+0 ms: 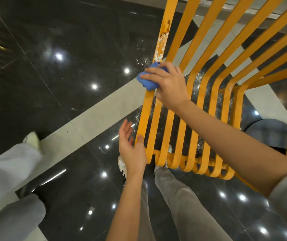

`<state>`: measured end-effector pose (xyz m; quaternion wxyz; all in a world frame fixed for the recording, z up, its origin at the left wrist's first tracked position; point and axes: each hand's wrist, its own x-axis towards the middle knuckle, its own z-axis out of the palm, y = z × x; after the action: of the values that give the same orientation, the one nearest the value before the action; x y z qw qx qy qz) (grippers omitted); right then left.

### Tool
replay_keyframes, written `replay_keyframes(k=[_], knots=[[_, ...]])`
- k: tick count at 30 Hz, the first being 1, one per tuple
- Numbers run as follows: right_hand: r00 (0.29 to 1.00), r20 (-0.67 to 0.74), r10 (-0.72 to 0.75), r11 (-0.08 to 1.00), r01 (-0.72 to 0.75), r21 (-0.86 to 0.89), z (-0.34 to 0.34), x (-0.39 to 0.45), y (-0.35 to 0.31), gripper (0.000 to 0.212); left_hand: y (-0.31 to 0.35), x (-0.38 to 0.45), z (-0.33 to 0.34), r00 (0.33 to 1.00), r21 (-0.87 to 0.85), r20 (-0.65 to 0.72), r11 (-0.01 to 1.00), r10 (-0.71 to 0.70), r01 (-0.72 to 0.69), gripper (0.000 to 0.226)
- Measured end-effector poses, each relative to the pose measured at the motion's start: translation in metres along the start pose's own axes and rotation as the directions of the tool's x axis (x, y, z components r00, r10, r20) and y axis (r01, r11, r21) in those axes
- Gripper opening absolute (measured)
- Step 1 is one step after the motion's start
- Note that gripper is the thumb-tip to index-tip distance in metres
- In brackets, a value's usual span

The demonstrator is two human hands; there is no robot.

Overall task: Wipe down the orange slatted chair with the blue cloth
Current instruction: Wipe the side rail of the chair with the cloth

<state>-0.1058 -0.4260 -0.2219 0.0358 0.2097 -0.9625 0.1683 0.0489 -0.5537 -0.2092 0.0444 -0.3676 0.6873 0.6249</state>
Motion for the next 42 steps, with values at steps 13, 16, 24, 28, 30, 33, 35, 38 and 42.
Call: replay_keyframes(k=[13,16,24,28,30,33,35,38,42], knots=[[0.946,-0.315,-0.074,0.992,0.101,0.071,-0.043,0.025,0.063,0.041,0.042,0.071,0.063,0.975,0.073,0.112,0.976,0.194,-0.203,0.035],[0.877,-0.479,0.028,0.999,-0.005,0.049,-0.056,0.065,0.085,0.041,0.028,0.066,0.064,0.946,0.121,0.124,0.941,0.301,-0.316,0.035],[0.953,-0.171,-0.25,0.967,0.239,-0.086,-0.018,0.064,0.079,0.04,0.009,0.06,0.057,0.931,0.205,0.077,0.909,0.356,-0.364,0.034],[0.906,-0.124,-0.405,0.908,0.382,-0.173,-0.033,0.064,0.104,0.035,0.011,0.06,0.057,0.92,0.214,0.066,0.895,0.386,-0.391,0.031],[0.896,-0.291,-0.335,0.939,0.292,-0.184,-0.039,0.091,0.111,0.027,0.01,0.061,0.057,0.908,0.231,0.06,0.879,0.414,-0.416,0.029],[0.91,-0.321,-0.264,0.964,0.262,-0.049,-0.024,0.087,0.088,0.029,0.008,0.064,0.057,0.883,0.29,0.06,0.838,0.466,-0.462,0.027],[0.935,-0.135,-0.327,0.94,0.337,0.057,-0.016,0.055,0.076,0.039,0.006,0.063,0.057,0.87,0.316,0.059,0.818,0.489,-0.481,0.026],[0.918,0.026,-0.395,0.915,0.391,0.102,-0.032,0.041,0.088,0.038,0.005,0.063,0.056,0.868,0.323,0.067,0.812,0.492,-0.485,0.027],[0.965,-0.151,-0.213,0.973,0.224,0.059,-0.045,0.078,0.094,0.025,0.004,0.064,0.056,0.871,0.316,0.064,0.818,0.487,-0.481,0.027]])
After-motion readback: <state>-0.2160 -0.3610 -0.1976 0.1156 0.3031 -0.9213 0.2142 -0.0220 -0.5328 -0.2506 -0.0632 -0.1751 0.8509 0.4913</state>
